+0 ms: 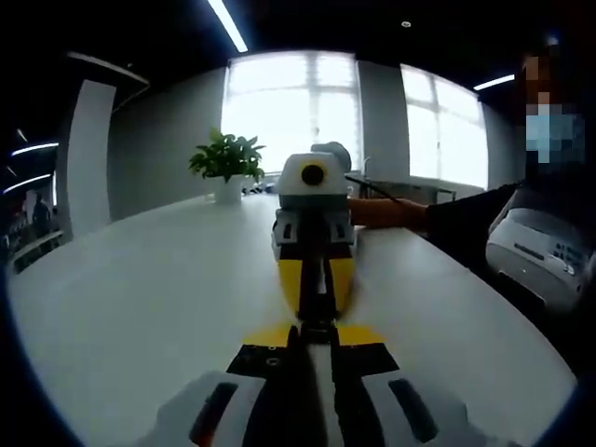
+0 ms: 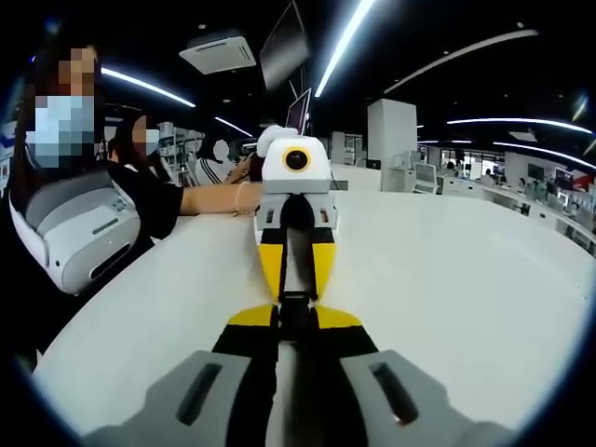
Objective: Snap the two parts of the plastic buckle together until the buckle closes and remains connected.
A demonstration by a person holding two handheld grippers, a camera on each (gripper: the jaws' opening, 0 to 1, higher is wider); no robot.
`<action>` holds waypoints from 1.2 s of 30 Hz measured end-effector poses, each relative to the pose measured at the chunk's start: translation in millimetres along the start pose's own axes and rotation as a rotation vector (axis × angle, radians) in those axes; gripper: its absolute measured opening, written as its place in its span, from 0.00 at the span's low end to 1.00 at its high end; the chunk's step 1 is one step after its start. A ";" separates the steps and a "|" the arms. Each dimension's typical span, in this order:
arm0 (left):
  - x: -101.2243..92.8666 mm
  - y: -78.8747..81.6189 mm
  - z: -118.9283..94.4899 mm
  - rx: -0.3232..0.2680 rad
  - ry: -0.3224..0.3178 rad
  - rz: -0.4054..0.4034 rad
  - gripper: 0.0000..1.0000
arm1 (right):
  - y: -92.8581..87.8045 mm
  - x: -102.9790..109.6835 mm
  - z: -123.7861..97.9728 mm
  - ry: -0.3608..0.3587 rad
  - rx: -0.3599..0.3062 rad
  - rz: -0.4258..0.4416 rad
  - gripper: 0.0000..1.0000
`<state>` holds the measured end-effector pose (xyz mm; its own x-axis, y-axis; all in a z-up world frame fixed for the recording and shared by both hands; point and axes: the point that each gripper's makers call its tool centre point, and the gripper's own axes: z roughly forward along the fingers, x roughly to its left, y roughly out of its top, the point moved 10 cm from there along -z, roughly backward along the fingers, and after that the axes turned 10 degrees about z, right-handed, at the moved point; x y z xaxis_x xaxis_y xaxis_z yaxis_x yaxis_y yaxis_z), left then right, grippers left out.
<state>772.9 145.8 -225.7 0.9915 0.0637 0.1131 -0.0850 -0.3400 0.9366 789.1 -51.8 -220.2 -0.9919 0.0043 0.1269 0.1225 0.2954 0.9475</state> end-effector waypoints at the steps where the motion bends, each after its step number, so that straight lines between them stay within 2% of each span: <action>1: 0.0 0.2 -0.2 0.001 0.002 0.008 0.12 | 0.1 0.0 0.1 0.001 0.001 0.000 0.14; 9: -1.0 0.7 0.4 0.006 -0.001 0.033 0.11 | 0.2 0.3 0.6 0.001 0.000 -0.005 0.13; 17: -2.3 1.5 1.0 0.008 -0.001 0.048 0.11 | 1.2 1.8 1.0 -0.003 -0.004 -0.052 0.13; 36: -3.6 2.3 1.7 0.009 0.004 0.052 0.10 | 1.6 3.2 3.1 -0.012 -0.005 -0.063 0.13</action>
<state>769.3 143.1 -224.5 0.9853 0.0497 0.1632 -0.1357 -0.3518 0.9262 786.0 -48.3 -219.2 -0.9980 -0.0031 0.0632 0.0595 0.2909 0.9549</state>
